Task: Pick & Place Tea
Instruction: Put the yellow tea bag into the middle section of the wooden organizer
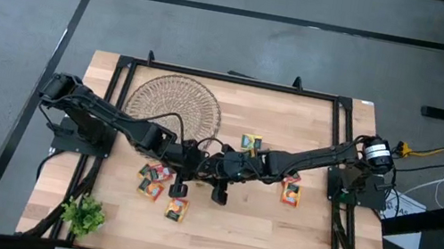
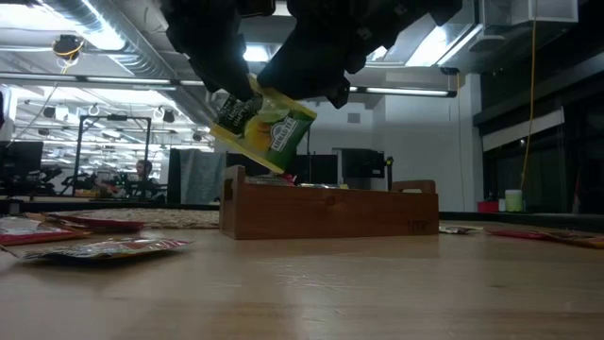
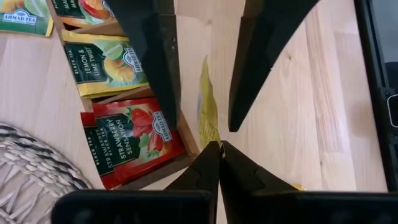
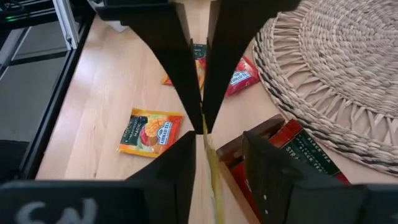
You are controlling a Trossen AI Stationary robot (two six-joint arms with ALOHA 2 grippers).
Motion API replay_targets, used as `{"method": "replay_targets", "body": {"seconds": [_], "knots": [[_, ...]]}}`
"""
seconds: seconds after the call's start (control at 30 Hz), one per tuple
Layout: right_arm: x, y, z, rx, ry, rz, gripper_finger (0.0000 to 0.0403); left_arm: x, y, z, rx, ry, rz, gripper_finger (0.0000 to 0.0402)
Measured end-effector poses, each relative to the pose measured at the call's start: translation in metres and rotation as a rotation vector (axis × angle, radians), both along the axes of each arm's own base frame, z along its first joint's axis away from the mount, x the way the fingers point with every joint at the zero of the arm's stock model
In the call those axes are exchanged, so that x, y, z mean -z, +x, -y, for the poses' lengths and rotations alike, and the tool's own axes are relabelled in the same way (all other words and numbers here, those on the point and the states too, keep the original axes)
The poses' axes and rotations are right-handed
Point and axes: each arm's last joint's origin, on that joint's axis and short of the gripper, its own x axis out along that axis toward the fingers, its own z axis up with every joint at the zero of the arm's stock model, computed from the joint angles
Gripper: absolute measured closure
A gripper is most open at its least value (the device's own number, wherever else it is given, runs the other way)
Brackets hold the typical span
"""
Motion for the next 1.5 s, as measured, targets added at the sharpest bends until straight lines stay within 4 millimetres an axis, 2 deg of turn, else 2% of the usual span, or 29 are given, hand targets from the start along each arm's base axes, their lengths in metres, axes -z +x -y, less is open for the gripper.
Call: {"method": "replay_targets", "body": {"seconds": [0.1, 0.3, 0.37, 0.73, 0.93, 1.07, 1.27, 1.33, 1.5], "knots": [[0.000, 0.000, 0.000, 0.000, 0.003, 0.000, 0.0297, 0.000, 0.000, 0.000, -0.001, 0.005, 0.003, 0.0399], [0.000, 0.000, -0.001, -0.023, 0.020, -0.004, 0.0381, 0.000, 0.000, -0.001, -0.014, 0.022, 0.007, 0.0399], [0.000, 0.000, -0.001, -0.037, 0.027, -0.005, 0.0395, 0.000, 0.000, -0.001, -0.014, 0.022, 0.007, 0.0399], [0.004, -0.003, 0.003, -0.046, 0.005, -0.061, 0.0398, -0.001, 0.000, -0.001, -0.017, 0.025, 0.010, 0.0396], [0.006, -0.009, 0.010, -0.033, -0.010, -0.136, 0.0399, -0.009, -0.006, -0.004, -0.042, 0.057, 0.024, 0.0389], [-0.003, -0.020, 0.015, 0.017, -0.061, -0.184, 0.0400, -0.017, -0.013, -0.007, -0.073, 0.095, 0.037, 0.0385], [-0.034, -0.044, 0.024, 0.140, -0.173, -0.173, 0.0400, -0.028, -0.020, -0.007, -0.109, 0.146, 0.082, 0.0386], [-0.035, -0.051, 0.026, 0.155, -0.179, -0.159, 0.0400, -0.029, -0.021, -0.005, -0.102, 0.166, 0.092, 0.0385], [-0.015, -0.070, 0.038, 0.140, -0.064, -0.041, 0.0401, -0.030, -0.023, 0.000, -0.089, 0.221, 0.104, 0.0382]]}}
